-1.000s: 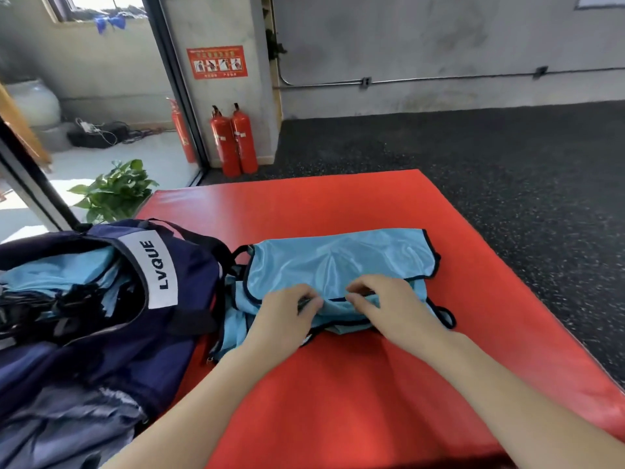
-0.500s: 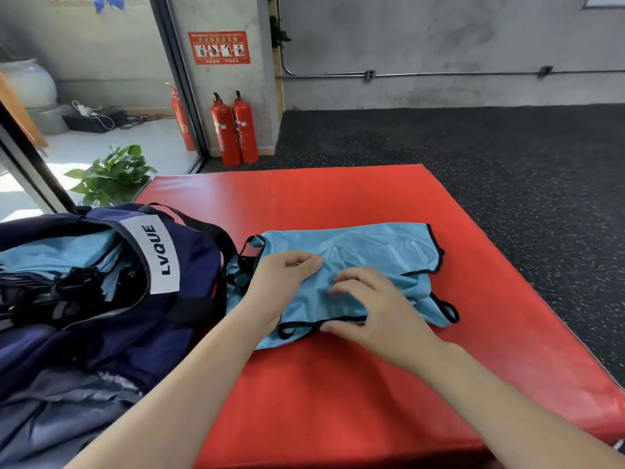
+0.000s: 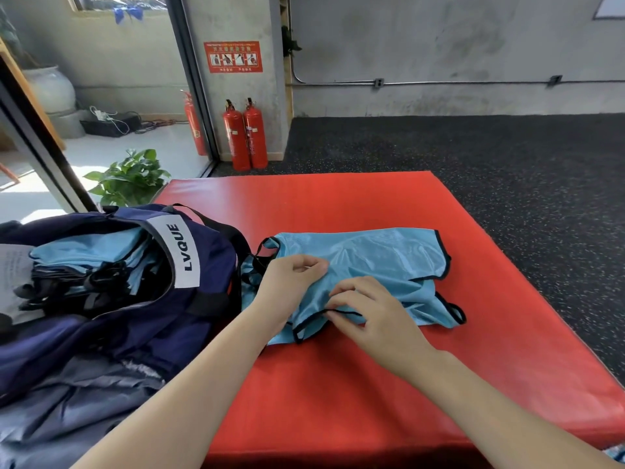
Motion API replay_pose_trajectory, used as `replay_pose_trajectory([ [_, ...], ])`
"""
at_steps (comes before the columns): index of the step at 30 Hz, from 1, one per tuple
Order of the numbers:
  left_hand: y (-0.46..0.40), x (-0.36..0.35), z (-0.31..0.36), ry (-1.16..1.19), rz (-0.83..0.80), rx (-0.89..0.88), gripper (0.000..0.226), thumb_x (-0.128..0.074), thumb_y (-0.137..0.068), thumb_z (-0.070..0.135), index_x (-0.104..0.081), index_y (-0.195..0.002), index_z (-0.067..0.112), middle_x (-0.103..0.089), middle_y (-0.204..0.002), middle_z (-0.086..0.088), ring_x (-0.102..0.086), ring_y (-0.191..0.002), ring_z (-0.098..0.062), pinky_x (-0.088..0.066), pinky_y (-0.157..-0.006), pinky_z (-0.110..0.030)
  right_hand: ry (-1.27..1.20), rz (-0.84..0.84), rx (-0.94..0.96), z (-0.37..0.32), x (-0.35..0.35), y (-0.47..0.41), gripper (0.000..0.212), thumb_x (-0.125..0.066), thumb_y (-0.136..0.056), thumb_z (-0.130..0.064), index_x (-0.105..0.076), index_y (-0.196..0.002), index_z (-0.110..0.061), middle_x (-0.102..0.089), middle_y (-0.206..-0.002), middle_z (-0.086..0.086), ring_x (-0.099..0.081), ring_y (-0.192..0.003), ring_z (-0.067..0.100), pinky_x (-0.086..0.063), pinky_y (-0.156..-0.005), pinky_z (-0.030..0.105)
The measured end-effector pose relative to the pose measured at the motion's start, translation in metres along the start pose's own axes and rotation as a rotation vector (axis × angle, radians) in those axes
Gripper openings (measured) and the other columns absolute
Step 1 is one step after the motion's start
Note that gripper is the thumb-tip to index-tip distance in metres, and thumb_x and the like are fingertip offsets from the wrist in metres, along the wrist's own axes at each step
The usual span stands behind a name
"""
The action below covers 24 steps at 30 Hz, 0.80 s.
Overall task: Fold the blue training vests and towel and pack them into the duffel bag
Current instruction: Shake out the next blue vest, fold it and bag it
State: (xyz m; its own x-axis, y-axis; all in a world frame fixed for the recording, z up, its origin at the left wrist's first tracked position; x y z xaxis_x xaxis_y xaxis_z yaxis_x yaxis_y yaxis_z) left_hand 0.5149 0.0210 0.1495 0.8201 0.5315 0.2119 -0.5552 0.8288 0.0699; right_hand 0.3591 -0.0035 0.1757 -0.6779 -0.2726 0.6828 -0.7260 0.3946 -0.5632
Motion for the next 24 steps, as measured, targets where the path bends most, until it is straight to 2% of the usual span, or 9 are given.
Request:
replay_pose_trajectory([
  [2,0.005,0.002,0.007,-0.054,0.028,-0.086,0.008,-0.073,-0.090,0.021,-0.077,-0.089,0.028,-0.077,-0.089,0.011,-0.070,-0.089,-0.002,-0.054,-0.093,-0.031,-0.054,-0.039,-0.084,0.004,0.001,0.001,0.009,-0.065,-0.094,-0.033,-0.069,-0.098,-0.026,-0.064,-0.099,-0.018,-0.059,-0.094,0.000,-0.042,-0.088,0.018],
  [5,0.018,0.006,0.017,-0.140,0.058,-0.177,0.012,-0.073,-0.089,0.018,-0.077,-0.089,0.030,-0.075,-0.089,0.017,-0.069,-0.090,0.001,-0.053,-0.092,-0.027,-0.140,-0.051,-0.181,0.009,0.007,0.006,0.006,-0.072,-0.092,-0.027,-0.072,-0.098,-0.026,-0.069,-0.093,-0.017,-0.064,-0.088,0.003,-0.048,-0.081,0.021],
  [10,0.060,0.002,0.033,-0.238,0.031,-0.301,0.006,-0.076,-0.087,0.032,-0.076,-0.093,0.034,-0.072,-0.090,0.020,-0.065,-0.082,0.001,-0.048,-0.078,-0.020,-0.223,0.006,-0.263,0.007,0.022,0.013,0.005,-0.075,-0.090,-0.025,-0.076,-0.095,-0.026,-0.070,-0.087,-0.020,-0.065,-0.083,0.005,-0.045,-0.074,0.014],
  [13,0.088,-0.010,0.035,-0.401,-0.004,-0.433,0.025,-0.081,-0.081,0.040,-0.073,-0.105,0.036,-0.069,-0.099,0.023,-0.062,-0.096,-0.001,-0.043,-0.082,-0.012,-0.256,0.033,-0.288,0.003,0.030,0.016,0.008,-0.077,-0.089,-0.025,-0.078,-0.096,-0.025,-0.071,-0.083,-0.023,-0.066,-0.082,0.003,-0.044,-0.073,0.011],
  [15,0.101,-0.013,0.034,-0.475,0.035,-0.512,0.035,-0.082,-0.080,0.037,-0.070,-0.112,0.036,-0.066,-0.103,0.023,-0.058,-0.103,-0.001,-0.039,-0.086,-0.008,-0.282,0.025,-0.307,0.000,0.032,0.020,0.008,-0.077,-0.089,-0.025,-0.079,-0.097,-0.026,-0.072,-0.084,-0.021,-0.066,-0.080,0.006,-0.044,-0.071,0.012],
  [19,0.119,-0.013,0.040,-0.561,0.165,-0.640,0.029,-0.075,-0.084,0.022,-0.071,-0.112,0.029,-0.062,-0.101,0.022,-0.055,-0.099,-0.001,-0.043,-0.092,-0.021,-0.330,0.040,-0.342,-0.004,0.039,0.027,0.006,-0.077,-0.088,-0.026,-0.079,-0.094,-0.026,-0.073,-0.082,-0.020,-0.064,-0.073,0.005,-0.043,-0.068,0.012],
  [24,0.130,-0.006,0.043,-0.610,0.251,-0.693,0.014,-0.073,-0.086,0.019,-0.074,-0.098,0.025,-0.060,-0.085,0.022,-0.056,-0.084,0.000,-0.048,-0.083,-0.027,-0.332,0.035,-0.370,-0.007,0.045,0.036,0.005,-0.079,-0.086,-0.025,-0.078,-0.090,-0.028,-0.072,-0.079,-0.020,-0.060,-0.067,0.002,-0.042,-0.066,0.011],
])
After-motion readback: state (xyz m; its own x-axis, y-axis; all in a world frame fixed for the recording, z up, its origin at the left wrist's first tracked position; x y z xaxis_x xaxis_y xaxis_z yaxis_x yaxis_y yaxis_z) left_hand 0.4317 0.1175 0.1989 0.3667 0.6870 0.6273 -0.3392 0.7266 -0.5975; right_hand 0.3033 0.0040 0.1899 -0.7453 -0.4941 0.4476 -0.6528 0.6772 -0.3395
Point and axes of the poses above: each hand's wrist, its own y-axis away from the middle knuckle, its own x-axis out of the back of the hand, z = x × y, the point moved 9 cm from there along -y, towards the middle knuckle
